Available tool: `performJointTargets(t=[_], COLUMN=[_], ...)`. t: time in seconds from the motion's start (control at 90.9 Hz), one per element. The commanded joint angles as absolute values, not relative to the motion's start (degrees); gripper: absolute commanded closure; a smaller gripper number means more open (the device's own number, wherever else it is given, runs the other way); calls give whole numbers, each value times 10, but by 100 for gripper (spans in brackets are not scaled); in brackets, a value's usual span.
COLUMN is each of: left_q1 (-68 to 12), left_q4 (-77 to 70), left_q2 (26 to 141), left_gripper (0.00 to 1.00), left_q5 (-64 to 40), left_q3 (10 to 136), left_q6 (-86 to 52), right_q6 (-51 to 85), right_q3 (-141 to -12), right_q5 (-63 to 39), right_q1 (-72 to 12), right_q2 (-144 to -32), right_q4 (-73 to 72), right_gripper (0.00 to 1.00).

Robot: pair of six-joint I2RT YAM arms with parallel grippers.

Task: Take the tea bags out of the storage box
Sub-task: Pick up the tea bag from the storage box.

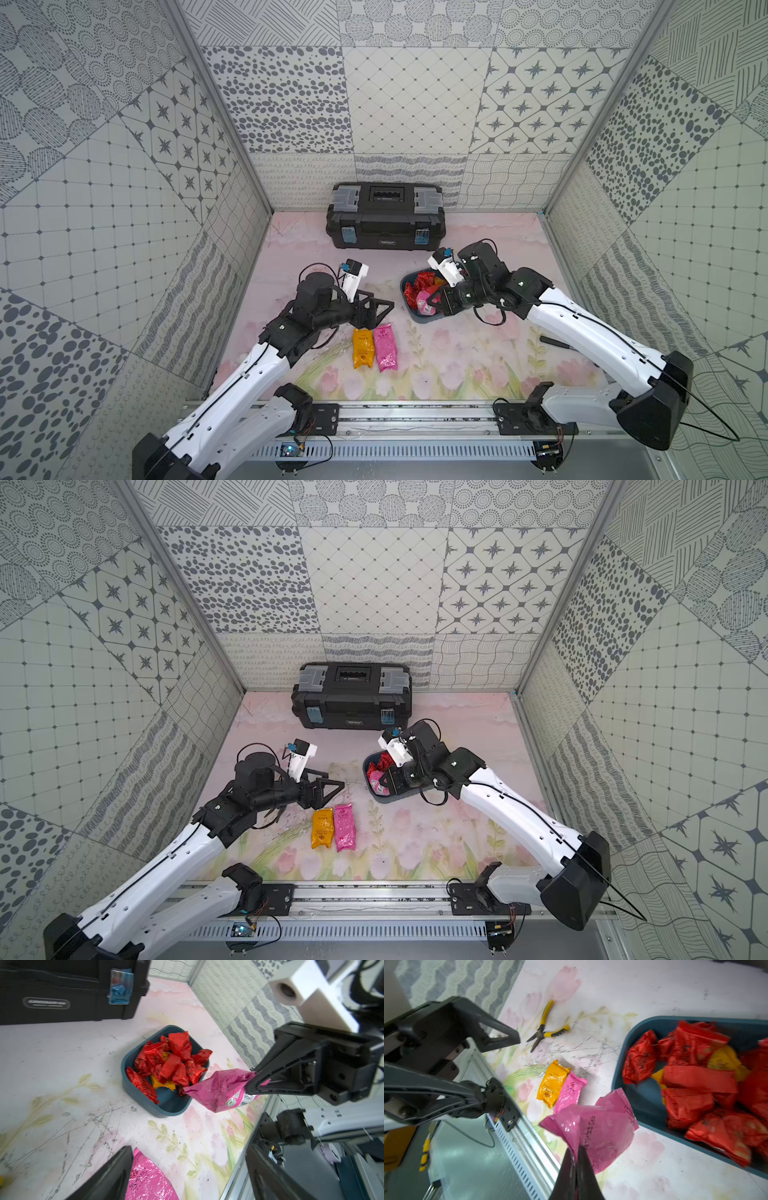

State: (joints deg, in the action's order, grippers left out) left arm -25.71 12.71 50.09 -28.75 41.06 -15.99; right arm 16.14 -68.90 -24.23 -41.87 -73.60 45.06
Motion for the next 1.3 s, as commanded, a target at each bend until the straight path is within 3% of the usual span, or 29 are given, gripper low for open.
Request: performJointTargets(t=[0.0, 0.176, 0.396, 0.803, 0.924, 0.99, 1.145, 1.222, 1.288], left_q1=[-260, -267, -268, -267, -268, -267, -267, -267, -267], left_q4=[73, 75, 116, 165, 164, 165, 146, 118, 72], left_q2=[518, 524, 541, 537, 534, 532, 524, 518, 511], left_gripper=[8, 9, 20, 65, 85, 91, 96, 99, 99], left_q5=[-525, -558, -614, -622, -617, -611, -591, -575, -564], left_q3=[413, 409, 413, 393, 391, 390, 380, 365, 347], left_q6=[-7, 16, 36, 76, 74, 71, 39, 4, -48], right_q6=[123, 139, 155, 174, 192, 201, 228, 233, 224], right_q3=[-706, -719, -736, -751, -748, -746, -726, -699, -659], right_q5=[-379, -465, -501, -504, -488, -470, -408, -372, -334], right_q1=[-422, -434, -444, -444, -444, -445, -444, -445, -449], right_q2=[-758, -794, -822, -836, -831, -827, -790, -755, -718], right_q4=[460, 435, 406, 388, 368, 357, 317, 290, 260], right_gripper=[100, 100, 100, 100, 100, 100, 66, 55, 53])
